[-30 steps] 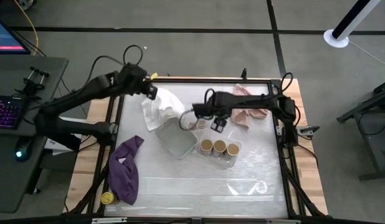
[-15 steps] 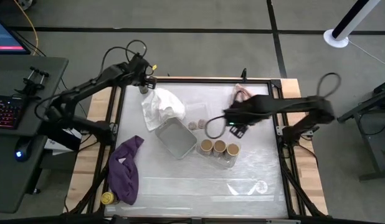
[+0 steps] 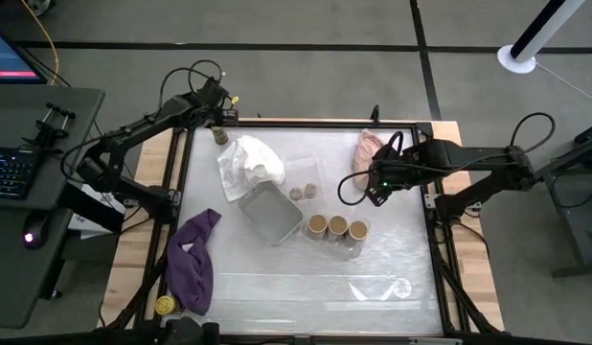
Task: Sort spices by type
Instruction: Put the top yellow seasoning bottle into the gray bin
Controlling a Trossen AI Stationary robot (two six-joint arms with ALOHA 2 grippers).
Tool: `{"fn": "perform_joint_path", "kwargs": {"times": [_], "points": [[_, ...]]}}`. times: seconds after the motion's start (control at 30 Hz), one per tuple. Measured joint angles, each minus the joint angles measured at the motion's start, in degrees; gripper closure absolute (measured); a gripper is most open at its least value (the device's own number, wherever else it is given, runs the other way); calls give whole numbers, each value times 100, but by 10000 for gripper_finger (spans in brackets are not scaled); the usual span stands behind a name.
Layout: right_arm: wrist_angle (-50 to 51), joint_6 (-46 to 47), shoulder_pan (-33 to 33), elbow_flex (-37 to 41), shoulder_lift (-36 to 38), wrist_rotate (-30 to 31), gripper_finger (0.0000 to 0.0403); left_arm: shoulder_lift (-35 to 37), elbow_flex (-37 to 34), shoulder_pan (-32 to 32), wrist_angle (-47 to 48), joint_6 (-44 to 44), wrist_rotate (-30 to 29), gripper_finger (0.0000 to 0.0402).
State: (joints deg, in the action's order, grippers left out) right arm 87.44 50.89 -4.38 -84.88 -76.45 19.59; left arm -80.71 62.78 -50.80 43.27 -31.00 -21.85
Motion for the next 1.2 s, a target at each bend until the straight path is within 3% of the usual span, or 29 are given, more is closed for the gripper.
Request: {"fn": "perform_joint_path", "kwargs": {"times": [0.4, 0.57, 1.2], "points": [[-5, -630, -2, 0, -467, 0, 153, -2, 0, -427, -18, 258, 437, 167], [-6, -894, 0, 0, -597, 0, 153, -84, 3, -579, -118, 261, 603, 110], [10, -671, 0, 0, -612, 17, 153, -1073, 2, -656, -91, -31, 1103, 97]]}}
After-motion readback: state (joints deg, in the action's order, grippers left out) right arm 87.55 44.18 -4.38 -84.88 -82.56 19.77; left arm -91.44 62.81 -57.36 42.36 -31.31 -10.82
